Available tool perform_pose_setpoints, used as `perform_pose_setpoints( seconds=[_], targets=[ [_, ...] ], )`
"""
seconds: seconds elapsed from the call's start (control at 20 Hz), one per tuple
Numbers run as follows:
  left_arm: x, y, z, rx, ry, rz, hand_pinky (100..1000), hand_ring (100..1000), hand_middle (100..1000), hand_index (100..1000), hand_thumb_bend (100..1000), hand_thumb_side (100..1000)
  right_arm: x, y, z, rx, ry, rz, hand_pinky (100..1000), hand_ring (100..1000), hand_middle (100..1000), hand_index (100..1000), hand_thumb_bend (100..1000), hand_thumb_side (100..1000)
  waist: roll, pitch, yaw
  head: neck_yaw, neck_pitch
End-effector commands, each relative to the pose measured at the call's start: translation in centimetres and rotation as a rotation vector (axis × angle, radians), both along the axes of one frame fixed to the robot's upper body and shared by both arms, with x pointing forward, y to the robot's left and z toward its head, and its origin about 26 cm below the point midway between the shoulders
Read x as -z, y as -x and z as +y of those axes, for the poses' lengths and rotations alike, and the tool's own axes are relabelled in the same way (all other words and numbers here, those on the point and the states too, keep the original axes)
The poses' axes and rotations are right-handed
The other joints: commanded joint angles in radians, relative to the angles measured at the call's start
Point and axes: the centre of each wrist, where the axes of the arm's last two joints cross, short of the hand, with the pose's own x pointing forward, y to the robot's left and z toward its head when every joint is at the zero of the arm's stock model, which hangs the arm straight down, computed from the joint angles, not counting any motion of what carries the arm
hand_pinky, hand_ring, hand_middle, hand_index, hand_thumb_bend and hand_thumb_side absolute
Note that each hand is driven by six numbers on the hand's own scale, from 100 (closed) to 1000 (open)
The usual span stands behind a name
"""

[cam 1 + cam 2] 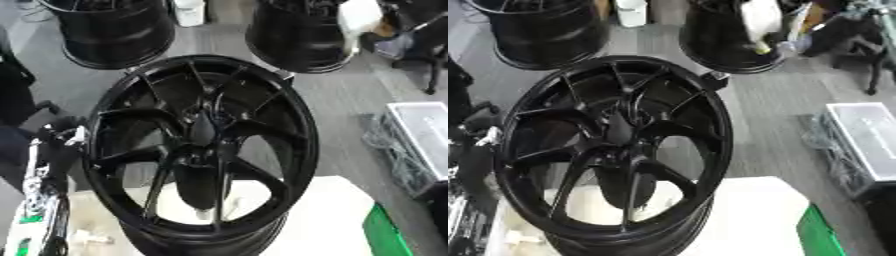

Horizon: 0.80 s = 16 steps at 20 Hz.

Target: Pull the pin out of the wheel hub.

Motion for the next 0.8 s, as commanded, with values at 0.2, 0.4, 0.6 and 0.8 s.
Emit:
perform_pose_setpoints(
  seconds=[0.2, 0.4, 0.6, 0.8],
  targets=[
    [-1.3, -0.5, -0.1, 0.035, -0.027, -0.039, 701, 602, 585, 632, 258, 100, 12.3, 9.1, -12.7, 0.839, -0.184, 0.032, 883, 823, 882, 1000, 100, 575, 0.003, -0.003, 0.009, -0.048, -0.014],
    [-1.4, -0.6, -0.2, 0.039, -0.023, -0.045, 701, 602, 586, 632, 262, 100, 21.1, 13.4, -13.1, 0.997, -0.246, 0.206, 908, 873, 993, 1000, 100, 793, 0.012, -0.003, 0.012, -0.053, -0.015],
    [-1.5, -0.6, -0.3, 0.035, -0.018, -0.05, 701, 603, 587, 632, 272, 100, 24.1, 15.2, -11.7, 1.057, -0.36, 0.147, 898, 848, 969, 1000, 100, 772, 0.015, 0.0, 0.014, -0.064, -0.02],
    [-1.6, -0.7, -0.5, 0.036, -0.012, -0.055, 701, 603, 588, 632, 274, 100, 22.7, 14.4, -9.0, 0.981, -0.43, -0.02, 882, 803, 886, 998, 100, 708, 0.014, 0.004, 0.016, -0.06, -0.022]
  ],
)
